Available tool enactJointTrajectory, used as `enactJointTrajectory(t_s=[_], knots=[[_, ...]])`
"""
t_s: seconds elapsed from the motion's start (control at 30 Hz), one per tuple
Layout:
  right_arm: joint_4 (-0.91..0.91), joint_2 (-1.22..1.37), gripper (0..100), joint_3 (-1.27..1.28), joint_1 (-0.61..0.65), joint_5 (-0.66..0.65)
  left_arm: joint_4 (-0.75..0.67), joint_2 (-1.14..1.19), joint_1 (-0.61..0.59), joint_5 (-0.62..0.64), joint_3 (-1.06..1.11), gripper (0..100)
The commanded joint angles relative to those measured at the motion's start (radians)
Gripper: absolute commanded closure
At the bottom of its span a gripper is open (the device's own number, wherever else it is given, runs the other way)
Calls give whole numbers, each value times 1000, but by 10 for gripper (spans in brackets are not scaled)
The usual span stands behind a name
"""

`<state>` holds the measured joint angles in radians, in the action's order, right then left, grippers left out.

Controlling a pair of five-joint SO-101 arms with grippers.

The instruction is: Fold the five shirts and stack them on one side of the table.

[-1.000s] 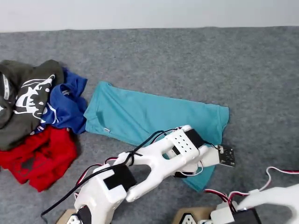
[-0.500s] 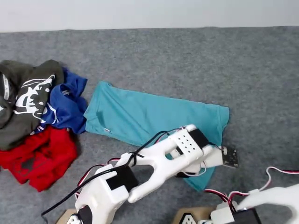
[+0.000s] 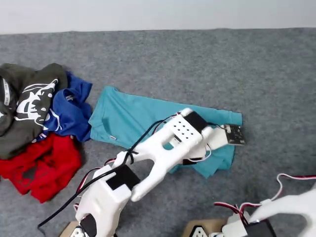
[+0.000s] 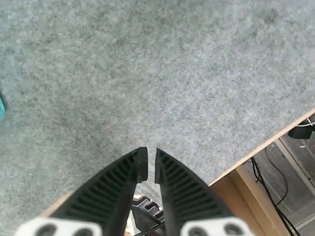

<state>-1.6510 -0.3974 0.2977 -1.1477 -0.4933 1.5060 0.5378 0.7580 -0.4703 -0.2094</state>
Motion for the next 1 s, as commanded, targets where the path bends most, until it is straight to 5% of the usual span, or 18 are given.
enactJointTrajectory(t_s=[0.0, 0.97], knots=[[-10, -36, 960, -6, 28, -2, -40, -8, -20, -8, -41, 998], [-1, -38, 960, 64, 38, -6, -69, 187, -68, -8, -305, 995]])
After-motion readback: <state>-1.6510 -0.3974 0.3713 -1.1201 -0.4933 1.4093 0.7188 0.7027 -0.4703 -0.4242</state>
